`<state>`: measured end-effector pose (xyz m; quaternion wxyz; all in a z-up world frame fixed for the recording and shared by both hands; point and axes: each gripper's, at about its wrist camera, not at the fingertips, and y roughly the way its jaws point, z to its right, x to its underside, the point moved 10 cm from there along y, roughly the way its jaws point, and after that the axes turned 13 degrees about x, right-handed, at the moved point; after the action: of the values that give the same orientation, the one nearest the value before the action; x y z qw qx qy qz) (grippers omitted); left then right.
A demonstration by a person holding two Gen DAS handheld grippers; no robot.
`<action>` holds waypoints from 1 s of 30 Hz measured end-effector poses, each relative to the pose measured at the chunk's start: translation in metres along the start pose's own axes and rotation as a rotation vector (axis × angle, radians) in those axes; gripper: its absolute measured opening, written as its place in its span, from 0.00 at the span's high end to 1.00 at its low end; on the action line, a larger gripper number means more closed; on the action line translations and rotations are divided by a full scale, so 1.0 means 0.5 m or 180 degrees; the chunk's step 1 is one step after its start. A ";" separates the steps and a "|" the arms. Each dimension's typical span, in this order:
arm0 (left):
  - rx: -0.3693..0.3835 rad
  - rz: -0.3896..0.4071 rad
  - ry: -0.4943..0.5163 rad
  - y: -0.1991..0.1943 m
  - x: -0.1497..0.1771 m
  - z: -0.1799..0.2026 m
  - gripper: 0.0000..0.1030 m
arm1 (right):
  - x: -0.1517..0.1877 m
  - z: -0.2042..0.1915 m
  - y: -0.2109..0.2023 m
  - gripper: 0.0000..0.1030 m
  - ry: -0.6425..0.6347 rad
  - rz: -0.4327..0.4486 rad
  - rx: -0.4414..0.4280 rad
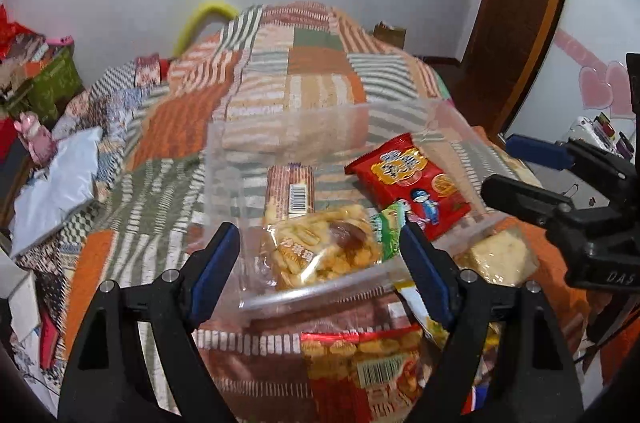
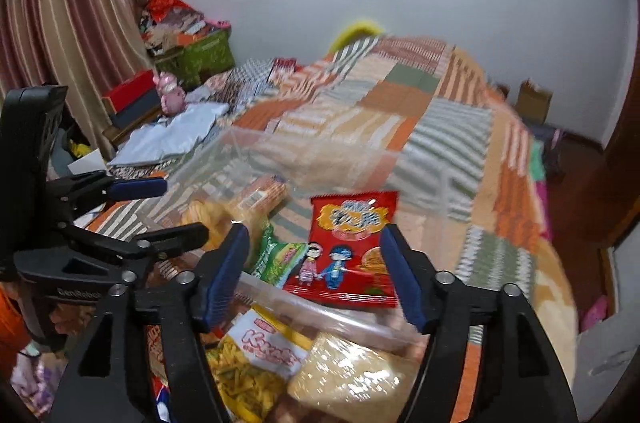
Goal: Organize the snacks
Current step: 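Drop the peanut-candy bag and green chip bag into the clear box, opening both tools, then grasp the red cracker bag with the left tool while the right tool grasps the wrapped bread slab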
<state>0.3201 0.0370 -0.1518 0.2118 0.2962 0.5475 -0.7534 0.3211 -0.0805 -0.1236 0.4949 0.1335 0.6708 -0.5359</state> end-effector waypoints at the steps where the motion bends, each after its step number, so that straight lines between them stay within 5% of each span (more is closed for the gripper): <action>1: -0.0001 0.0020 0.0022 -0.009 0.001 0.004 0.17 | -0.002 0.003 -0.008 0.31 -0.0009 0.0045 0.0029; 12: 0.0082 -0.0280 0.0030 -0.018 0.096 0.031 0.12 | 0.051 0.036 -0.047 0.18 -0.0050 0.0106 0.0233; 23: 0.0146 -0.0699 -0.0084 0.020 0.208 0.028 0.12 | 0.158 0.053 0.028 0.18 -0.0054 -0.0487 0.0286; 30: 0.0236 -0.0737 -0.0164 0.037 0.221 0.036 0.12 | 0.179 0.045 0.058 0.17 -0.0112 -0.0682 0.0257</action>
<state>0.2469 0.0148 -0.2357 0.1264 0.2192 0.5442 -0.7999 0.3109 -0.1198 -0.2111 0.4407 0.0714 0.6503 -0.6146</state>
